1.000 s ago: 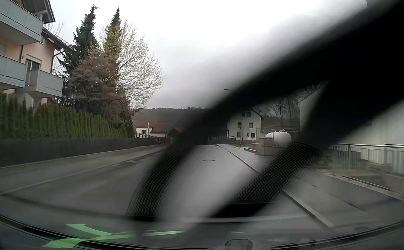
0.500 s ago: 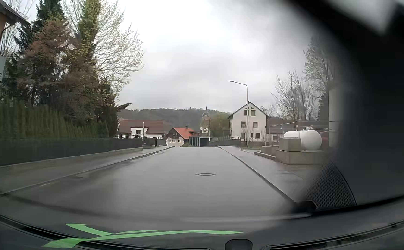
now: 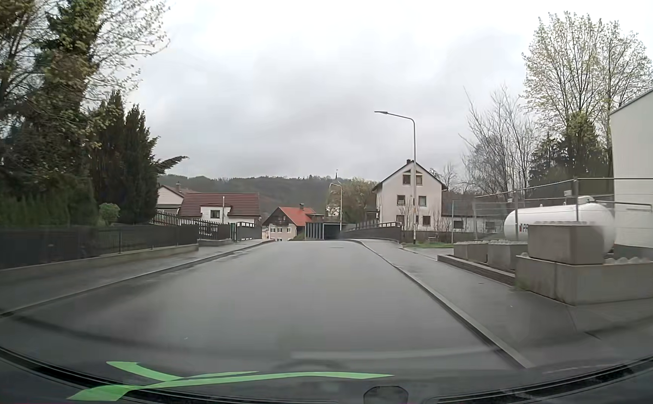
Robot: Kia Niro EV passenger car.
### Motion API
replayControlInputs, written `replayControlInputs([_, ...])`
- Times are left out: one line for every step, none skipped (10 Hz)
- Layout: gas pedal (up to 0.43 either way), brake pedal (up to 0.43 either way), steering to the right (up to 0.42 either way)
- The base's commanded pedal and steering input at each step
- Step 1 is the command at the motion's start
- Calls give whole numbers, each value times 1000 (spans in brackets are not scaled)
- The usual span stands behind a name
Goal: Follow the waypoints while adhering to traffic rules and regulations
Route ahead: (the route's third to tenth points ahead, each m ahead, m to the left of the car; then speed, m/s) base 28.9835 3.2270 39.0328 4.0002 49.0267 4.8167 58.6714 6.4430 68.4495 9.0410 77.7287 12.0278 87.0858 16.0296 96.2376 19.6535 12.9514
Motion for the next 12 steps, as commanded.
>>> replayControlInputs([0, 0, -8])
replayControlInputs([0, 0, -10])
replayControlInputs([0, 0, -10])
replayControlInputs([0, 0, -11])
replayControlInputs([0, 0, -10])
replayControlInputs([0, 0, -11])
replayControlInputs([0, 0, -10])
replayControlInputs([0, 0, -11])
replayControlInputs([0, 0, -11])
replayControlInputs([0, 0, -10])
replayControlInputs([0, 0, -9])
replayControlInputs([0, 0, -9])
